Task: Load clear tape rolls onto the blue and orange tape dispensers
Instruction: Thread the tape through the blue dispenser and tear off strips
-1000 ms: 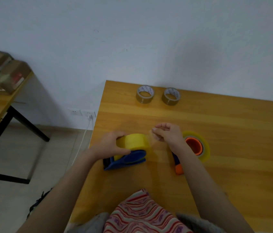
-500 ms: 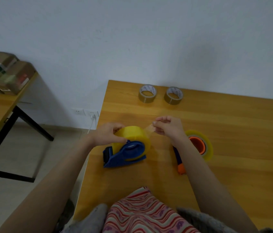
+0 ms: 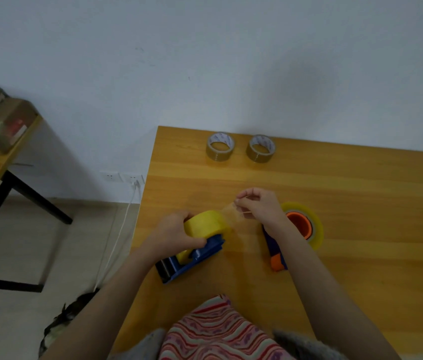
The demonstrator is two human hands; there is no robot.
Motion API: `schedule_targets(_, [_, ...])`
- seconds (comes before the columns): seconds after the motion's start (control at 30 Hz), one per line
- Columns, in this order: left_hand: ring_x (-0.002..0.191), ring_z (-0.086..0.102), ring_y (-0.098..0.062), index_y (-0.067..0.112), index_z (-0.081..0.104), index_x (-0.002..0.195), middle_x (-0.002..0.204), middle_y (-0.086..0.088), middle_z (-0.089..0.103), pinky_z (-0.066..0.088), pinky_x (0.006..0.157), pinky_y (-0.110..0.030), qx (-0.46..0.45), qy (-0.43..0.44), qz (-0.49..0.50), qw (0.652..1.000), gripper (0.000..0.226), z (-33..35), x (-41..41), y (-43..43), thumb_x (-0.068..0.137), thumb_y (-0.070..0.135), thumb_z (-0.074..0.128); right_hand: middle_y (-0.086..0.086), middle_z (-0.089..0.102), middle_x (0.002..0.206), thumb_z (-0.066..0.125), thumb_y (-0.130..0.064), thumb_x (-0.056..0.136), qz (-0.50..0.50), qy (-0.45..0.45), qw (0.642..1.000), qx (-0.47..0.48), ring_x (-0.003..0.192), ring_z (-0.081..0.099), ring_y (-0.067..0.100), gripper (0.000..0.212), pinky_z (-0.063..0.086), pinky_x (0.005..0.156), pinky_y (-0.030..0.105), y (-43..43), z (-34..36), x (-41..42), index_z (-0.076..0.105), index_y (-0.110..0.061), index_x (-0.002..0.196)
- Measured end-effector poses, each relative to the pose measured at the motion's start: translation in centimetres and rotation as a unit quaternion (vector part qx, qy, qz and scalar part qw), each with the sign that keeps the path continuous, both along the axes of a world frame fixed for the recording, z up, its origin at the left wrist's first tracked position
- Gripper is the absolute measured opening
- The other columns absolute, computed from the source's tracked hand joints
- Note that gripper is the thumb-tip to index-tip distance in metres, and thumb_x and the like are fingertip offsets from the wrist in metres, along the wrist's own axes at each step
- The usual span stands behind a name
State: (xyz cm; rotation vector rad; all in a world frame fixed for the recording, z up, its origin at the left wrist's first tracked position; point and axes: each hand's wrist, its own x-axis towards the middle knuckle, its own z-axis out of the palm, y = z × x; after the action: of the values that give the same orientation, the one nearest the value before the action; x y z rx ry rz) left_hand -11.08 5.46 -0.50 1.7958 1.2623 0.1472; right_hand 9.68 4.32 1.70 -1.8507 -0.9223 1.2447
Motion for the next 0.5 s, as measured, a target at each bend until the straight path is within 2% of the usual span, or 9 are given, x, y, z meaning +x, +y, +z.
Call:
schedule_targets(0.1, [0.061, 0.050, -0.012, 0.018, 0.054, 0.100, 0.077, -0.003, 0.057, 0.038, 0.052, -0.024, -0.015, -0.001, 0.003, 1.000, 0.039, -0.2, 0.0, 0.1, 0.068, 0.028, 0.075, 0.001, 0.065, 0.073, 0.065, -0.004, 0.085, 0.002, 0.007, 1.000, 0.002, 0.064, 0.060, 0.013, 0.010, 0.051, 0.060, 0.024, 0.2, 0.1, -0.3, 0.060, -0.010, 0.080])
schedule_targets(0.3, [0.056, 0.047, -0.005, 0.019, 0.056, 0.094, 0.070, 0.005, 0.053, 0.034, 0.047, -0.017, -0.001, 0.014, -0.004, 1.000, 0.037, 0.1, -0.2, 0.6, 0.065, 0.028, 0.077, 0.004, 0.065, 0.077, 0.063, -0.005, 0.086, 0.000, 0.016, 1.000, 0.008, 0.067, 0.061, 0.014, 0.010, 0.052, 0.065, 0.028, 1.0, 0.4, -0.8, 0.061, -0.012, 0.080])
schedule_targets(0.4, [0.060, 0.048, -0.011, 0.021, 0.053, 0.087, 0.072, 0.001, 0.053, 0.037, 0.052, -0.026, -0.006, 0.001, 0.012, 1.000, 0.033, 0.0, -0.3, 0.2, 0.065, 0.028, 0.077, 0.005, 0.066, 0.081, 0.058, -0.012, 0.091, -0.034, 0.022, 0.999, 0.005, 0.068, 0.061, 0.014, 0.003, 0.054, 0.071, 0.034, 1.3, 0.2, -1.1, 0.060, -0.011, 0.092])
schedule_targets(0.5, [0.080, 0.057, -0.018, 0.019, 0.052, 0.097, 0.090, -0.004, 0.060, 0.049, 0.067, -0.036, 0.000, -0.014, 0.049, 0.999, 0.040, 0.1, 0.3, -0.6, 0.069, 0.033, 0.076, 0.005, 0.066, 0.090, 0.055, -0.024, 0.093, -0.072, 0.021, 0.996, -0.044, 0.074, 0.063, 0.014, 0.020, 0.056, 0.077, 0.041, 0.7, -0.8, -1.6, 0.056, -0.009, 0.107])
